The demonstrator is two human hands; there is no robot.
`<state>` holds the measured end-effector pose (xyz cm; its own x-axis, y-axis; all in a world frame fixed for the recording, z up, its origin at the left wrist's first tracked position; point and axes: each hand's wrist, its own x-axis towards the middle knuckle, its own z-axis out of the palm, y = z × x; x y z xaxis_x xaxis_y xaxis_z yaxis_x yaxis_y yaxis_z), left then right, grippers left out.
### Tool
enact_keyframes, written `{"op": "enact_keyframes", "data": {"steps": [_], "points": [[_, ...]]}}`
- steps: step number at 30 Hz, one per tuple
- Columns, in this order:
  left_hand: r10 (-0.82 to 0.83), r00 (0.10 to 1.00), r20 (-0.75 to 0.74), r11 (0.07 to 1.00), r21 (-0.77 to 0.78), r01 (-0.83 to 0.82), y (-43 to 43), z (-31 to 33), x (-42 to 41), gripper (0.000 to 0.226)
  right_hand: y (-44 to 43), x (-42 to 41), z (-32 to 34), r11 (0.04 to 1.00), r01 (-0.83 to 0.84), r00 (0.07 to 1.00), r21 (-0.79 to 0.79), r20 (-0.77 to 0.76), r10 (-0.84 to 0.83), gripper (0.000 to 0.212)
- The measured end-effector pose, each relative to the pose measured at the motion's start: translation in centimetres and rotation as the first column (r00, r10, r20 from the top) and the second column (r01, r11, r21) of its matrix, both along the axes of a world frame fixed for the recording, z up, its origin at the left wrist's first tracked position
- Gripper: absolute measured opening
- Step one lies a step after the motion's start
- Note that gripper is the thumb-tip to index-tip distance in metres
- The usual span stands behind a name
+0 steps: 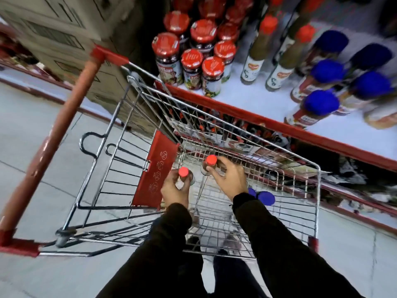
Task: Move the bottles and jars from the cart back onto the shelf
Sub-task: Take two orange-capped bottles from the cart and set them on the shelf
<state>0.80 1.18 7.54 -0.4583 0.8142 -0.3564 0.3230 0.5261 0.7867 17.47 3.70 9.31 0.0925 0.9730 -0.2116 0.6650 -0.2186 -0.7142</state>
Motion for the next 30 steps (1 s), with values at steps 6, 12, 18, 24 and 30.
{"op": "enact_keyframes", "data": {"steps": [6, 12, 18, 24, 30], "points": [[-0.233, 0.971, -0.06, 0.936, 0.256, 0.241, 2.2, 7.0, 0.7, 0.035, -0.9, 2.7, 5.9, 0.956, 0.191, 0.982, 0.222, -0.036, -0.187, 0.05], [-0.344, 0.936, -0.073, 0.83, 0.443, 0.34, 5.9, 13.0, 3.0, 0.041, 0.2, 5.1, 11.8, 0.853, 0.336, 0.942, 0.399, -0.145, -0.303, 0.039], [-0.392, 0.92, -0.012, 0.737, 0.595, 0.321, 10.3, 17.3, 6.0, 0.036, 2.7, 6.9, 16.6, 0.767, 0.44, 0.896, 0.468, -0.281, -0.343, 0.027], [-0.463, 0.886, -0.01, 0.694, 0.618, 0.369, 15.3, 19.4, 9.1, 0.037, 5.9, 8.4, 18.3, 0.74, 0.49, 0.869, 0.46, -0.319, -0.377, 0.025], [-0.496, 0.866, -0.068, 0.702, 0.556, 0.446, 17.9, 18.6, 10.9, 0.035, 8.1, 9.5, 16.8, 0.783, 0.468, 0.884, 0.41, -0.222, -0.412, 0.031]]}}
